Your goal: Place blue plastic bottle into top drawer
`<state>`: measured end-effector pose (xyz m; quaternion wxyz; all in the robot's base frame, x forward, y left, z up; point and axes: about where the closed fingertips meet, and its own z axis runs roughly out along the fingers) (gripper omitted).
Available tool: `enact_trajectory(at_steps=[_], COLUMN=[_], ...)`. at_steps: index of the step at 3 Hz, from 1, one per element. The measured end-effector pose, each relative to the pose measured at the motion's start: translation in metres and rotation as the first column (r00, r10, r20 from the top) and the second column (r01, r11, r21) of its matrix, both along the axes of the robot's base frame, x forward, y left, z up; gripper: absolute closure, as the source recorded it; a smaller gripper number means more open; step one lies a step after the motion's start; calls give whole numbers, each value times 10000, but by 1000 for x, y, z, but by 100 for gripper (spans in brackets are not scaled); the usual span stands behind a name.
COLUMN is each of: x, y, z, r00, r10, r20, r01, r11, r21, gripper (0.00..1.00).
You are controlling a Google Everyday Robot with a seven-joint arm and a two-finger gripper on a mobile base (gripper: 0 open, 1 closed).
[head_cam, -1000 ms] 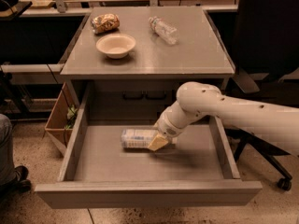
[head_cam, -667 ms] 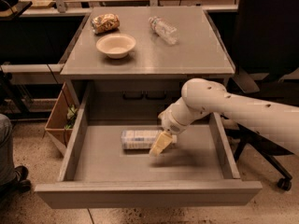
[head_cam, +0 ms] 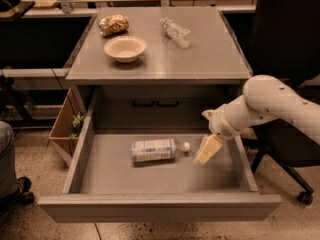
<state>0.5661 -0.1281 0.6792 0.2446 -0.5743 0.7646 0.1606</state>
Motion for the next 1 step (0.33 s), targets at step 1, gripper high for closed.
enact_trajectory(at_steps=[1], x=[-20], y=[-52], z=[40], r00=[9981], r10=[-598], r20=[139], r01=[592], r11=[9975], r21=[384], gripper=[0])
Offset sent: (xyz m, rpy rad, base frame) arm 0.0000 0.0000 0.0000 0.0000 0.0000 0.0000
